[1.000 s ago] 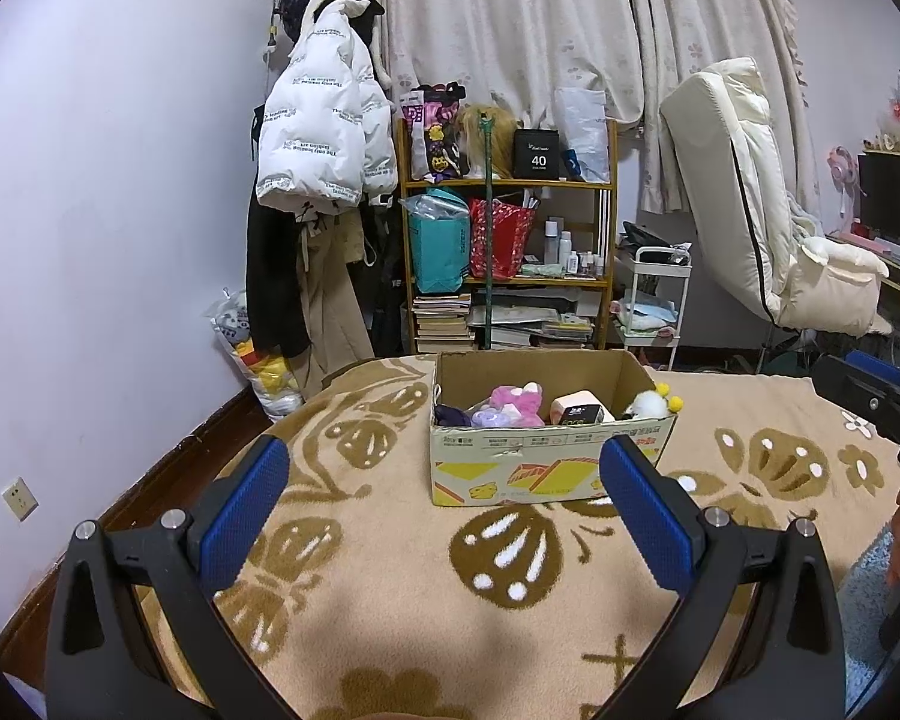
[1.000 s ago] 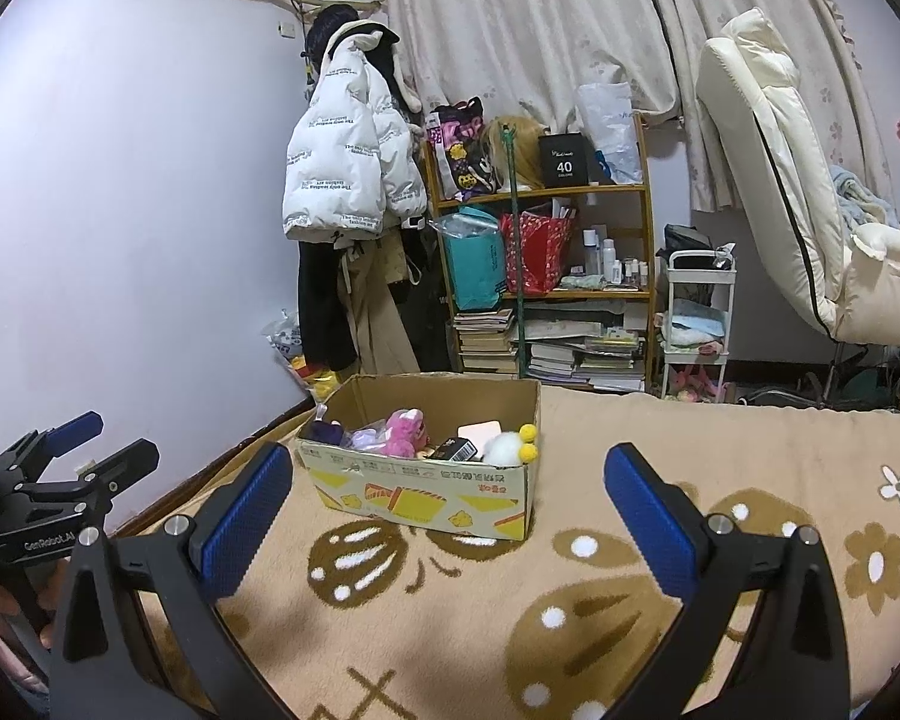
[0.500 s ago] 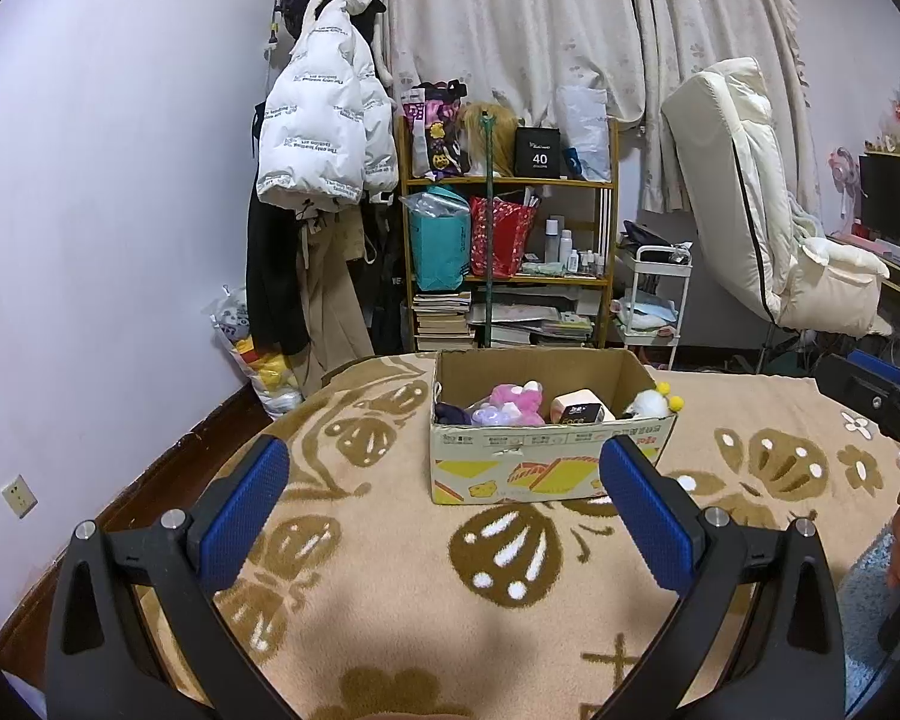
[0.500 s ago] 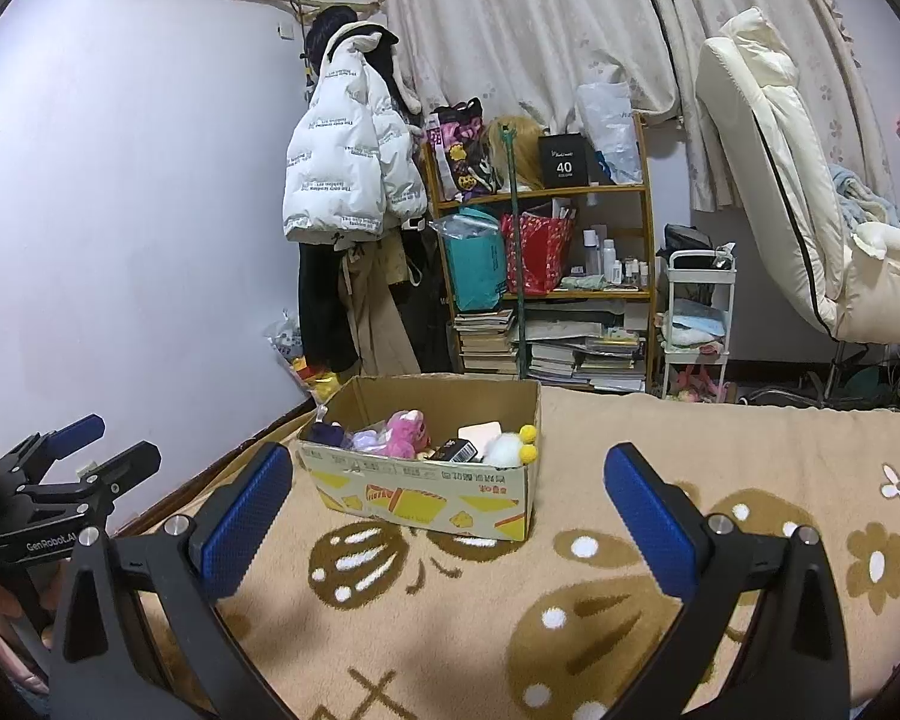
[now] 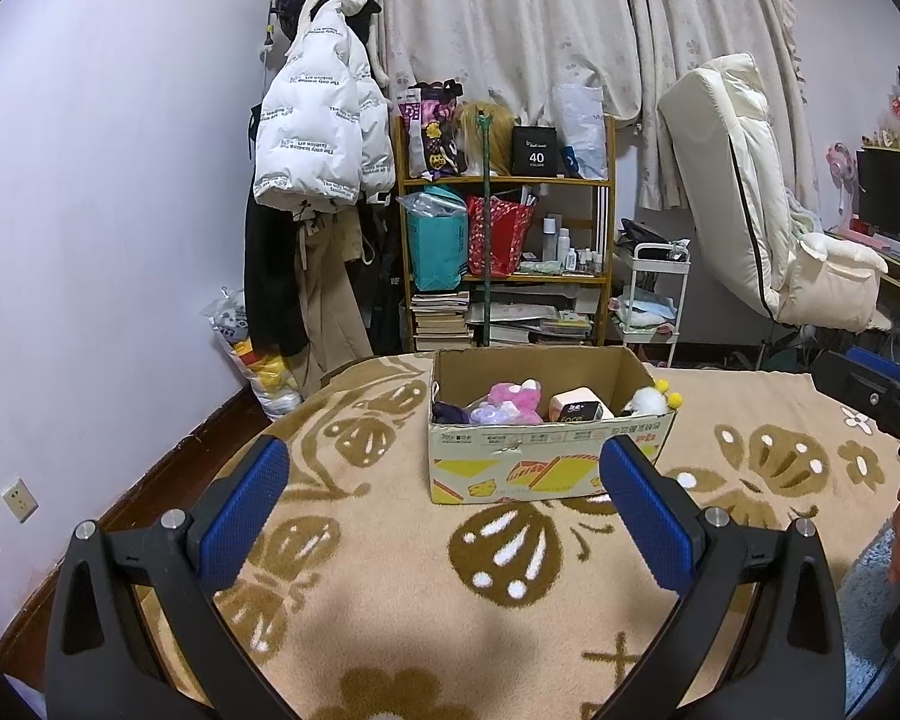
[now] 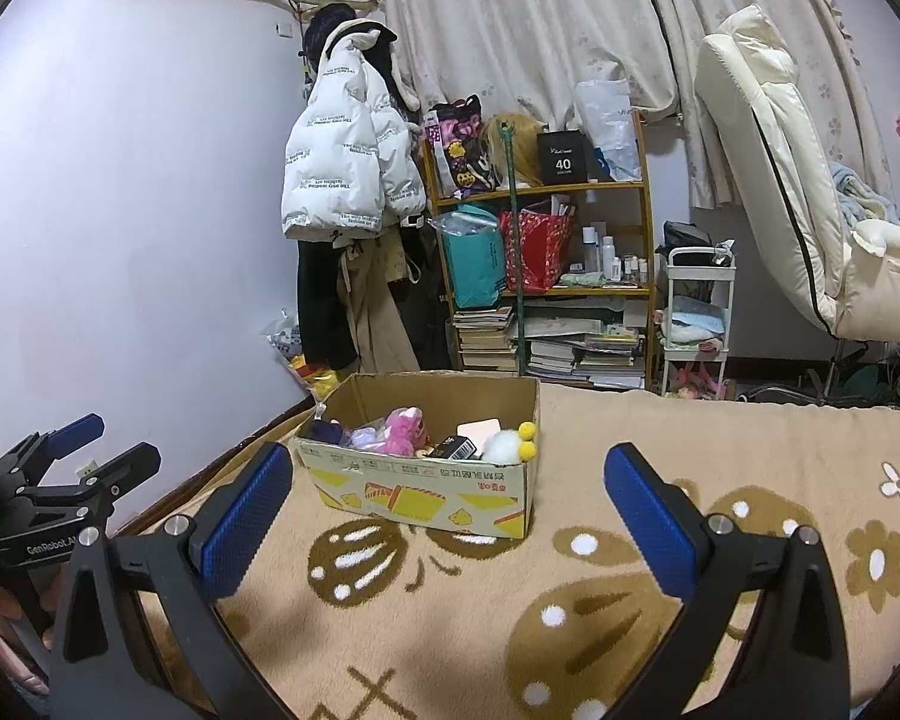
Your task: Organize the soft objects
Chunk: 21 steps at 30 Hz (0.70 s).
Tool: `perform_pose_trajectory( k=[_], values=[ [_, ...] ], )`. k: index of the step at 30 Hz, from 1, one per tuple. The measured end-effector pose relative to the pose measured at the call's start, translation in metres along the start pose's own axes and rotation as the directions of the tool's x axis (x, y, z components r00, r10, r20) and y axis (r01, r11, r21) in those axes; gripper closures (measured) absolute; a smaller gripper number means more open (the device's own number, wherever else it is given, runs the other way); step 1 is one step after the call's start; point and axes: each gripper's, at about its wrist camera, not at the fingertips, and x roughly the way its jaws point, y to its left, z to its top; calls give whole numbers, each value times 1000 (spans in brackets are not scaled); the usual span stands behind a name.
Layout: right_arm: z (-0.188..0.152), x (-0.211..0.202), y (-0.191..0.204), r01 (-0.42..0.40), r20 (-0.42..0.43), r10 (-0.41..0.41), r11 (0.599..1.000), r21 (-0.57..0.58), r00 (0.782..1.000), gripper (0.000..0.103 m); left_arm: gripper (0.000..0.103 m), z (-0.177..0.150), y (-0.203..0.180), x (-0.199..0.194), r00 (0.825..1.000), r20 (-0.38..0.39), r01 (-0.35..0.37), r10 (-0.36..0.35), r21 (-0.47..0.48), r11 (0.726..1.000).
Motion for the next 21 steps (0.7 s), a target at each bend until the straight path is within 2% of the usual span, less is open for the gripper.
perform_pose_trajectory(
  k=[21],
  values=[
    [-1,1,0,2,-6,-2,1000,2,1000,0,1,3,0,1,1000,-9,-2,2,-2,1000]
  ],
)
